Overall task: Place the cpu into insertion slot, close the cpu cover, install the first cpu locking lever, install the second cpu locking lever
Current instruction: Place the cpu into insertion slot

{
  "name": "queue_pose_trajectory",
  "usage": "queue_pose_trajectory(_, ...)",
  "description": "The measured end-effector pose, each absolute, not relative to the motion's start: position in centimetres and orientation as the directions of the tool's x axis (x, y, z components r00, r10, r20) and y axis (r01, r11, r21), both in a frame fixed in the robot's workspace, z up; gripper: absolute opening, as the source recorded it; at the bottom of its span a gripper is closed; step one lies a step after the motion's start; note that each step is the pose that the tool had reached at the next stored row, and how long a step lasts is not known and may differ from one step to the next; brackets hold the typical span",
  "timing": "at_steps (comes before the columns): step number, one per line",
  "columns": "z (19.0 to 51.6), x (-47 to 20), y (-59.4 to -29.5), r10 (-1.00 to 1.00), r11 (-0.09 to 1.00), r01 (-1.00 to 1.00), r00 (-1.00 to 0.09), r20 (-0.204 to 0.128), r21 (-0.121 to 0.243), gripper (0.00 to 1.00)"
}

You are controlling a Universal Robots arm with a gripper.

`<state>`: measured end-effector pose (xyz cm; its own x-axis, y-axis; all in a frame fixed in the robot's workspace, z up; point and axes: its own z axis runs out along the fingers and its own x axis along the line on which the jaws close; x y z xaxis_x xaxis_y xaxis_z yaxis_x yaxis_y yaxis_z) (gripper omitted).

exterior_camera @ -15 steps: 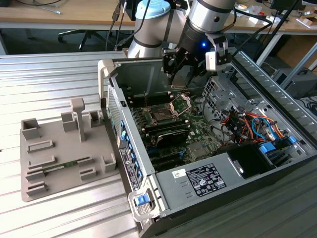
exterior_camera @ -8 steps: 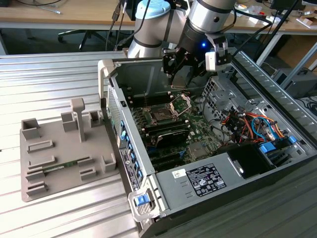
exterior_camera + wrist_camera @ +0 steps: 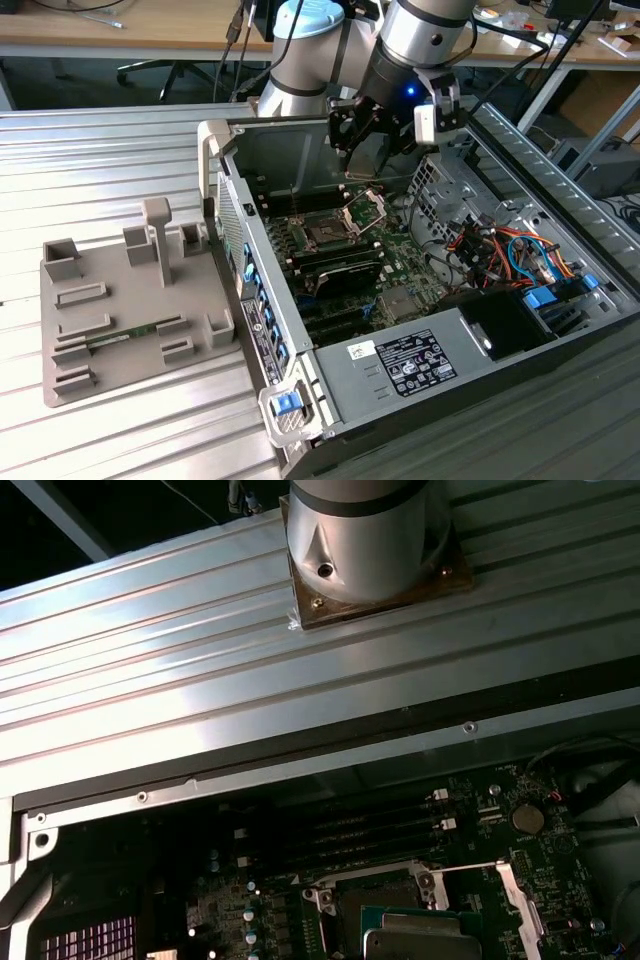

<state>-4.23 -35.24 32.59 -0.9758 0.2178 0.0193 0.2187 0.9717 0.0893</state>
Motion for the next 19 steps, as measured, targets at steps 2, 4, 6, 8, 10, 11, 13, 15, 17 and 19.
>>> queue_pose_trajectory(2,32.57,-4.23,-35.24,0.219,0.971,0.220,-0.975,0.019,0.089,0.54)
queue_pose_trajectory(4,32.56,-4.23,-35.24,0.221,0.971,0.221,-0.975,0.019,0.089,0.54)
queue_pose_trajectory(6,32.55,-4.23,-35.24,0.222,0.971,0.222,-0.975,0.019,0.089,0.54)
queue_pose_trajectory(8,32.54,-4.23,-35.24,0.223,0.971,0.224,-0.975,0.019,0.089,0.54)
queue_pose_trajectory(10,32.53,-4.23,-35.24,0.224,0.970,0.225,-0.974,0.019,0.089,0.54)
queue_pose_trajectory(11,32.52,-4.23,-35.24,0.225,0.970,0.226,-0.974,0.019,0.089,0.54)
queue_pose_trajectory(13,32.51,-4.23,-35.24,0.226,0.970,0.227,-0.974,0.019,0.089,0.54)
queue_pose_trajectory(15,32.50,-4.23,-35.24,0.228,0.969,0.228,-0.974,0.019,0.089,0.54)
queue_pose_trajectory(17,32.49,-4.23,-35.24,0.229,0.969,0.229,-0.973,0.019,0.089,0.54)
queue_pose_trajectory(19,32.48,-4.23,-35.24,0.229,0.969,0.230,-0.973,0.019,0.089,0.54)
